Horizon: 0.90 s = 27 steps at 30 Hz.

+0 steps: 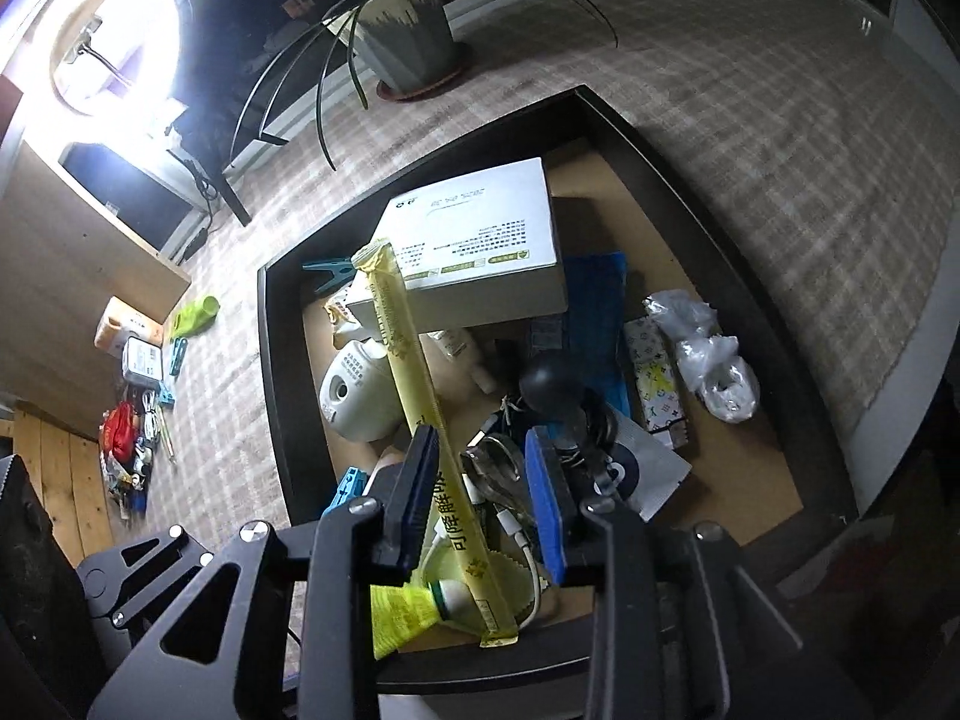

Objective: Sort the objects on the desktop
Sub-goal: 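Carry the shuttlecock and scissors over the tray and open both grippers, then move both open grippers back to the pile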

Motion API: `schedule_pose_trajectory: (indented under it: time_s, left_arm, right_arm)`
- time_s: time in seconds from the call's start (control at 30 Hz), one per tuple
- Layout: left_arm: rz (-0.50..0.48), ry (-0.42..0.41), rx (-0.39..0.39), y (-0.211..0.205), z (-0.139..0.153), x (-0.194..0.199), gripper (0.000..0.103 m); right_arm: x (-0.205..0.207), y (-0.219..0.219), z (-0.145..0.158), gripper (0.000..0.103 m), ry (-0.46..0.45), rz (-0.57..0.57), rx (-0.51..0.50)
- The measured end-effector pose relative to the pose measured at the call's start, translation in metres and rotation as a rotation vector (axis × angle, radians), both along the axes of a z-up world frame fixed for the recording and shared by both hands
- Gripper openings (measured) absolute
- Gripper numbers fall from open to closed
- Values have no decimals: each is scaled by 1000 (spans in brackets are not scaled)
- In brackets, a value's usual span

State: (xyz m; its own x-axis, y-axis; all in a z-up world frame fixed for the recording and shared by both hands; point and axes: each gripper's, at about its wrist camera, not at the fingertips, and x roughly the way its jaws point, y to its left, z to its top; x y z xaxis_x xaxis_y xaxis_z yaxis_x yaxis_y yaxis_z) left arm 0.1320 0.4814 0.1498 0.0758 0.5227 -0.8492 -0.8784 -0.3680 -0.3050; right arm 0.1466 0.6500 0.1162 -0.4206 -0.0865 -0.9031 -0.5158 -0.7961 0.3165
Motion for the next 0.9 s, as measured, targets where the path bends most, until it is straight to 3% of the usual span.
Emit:
schedule_pose_trajectory:
  time_s: [0.47, 0.9]
  left_arm:
    - [128, -10, -12, -28, -8, -35, 47]
    - [422, -6, -60, -116, -22, -116, 47]
  right_arm:
    - [-34, -32, -3, 31, -9, 101, 2]
    - [-114, -99, -1, 31, -1, 297, 18]
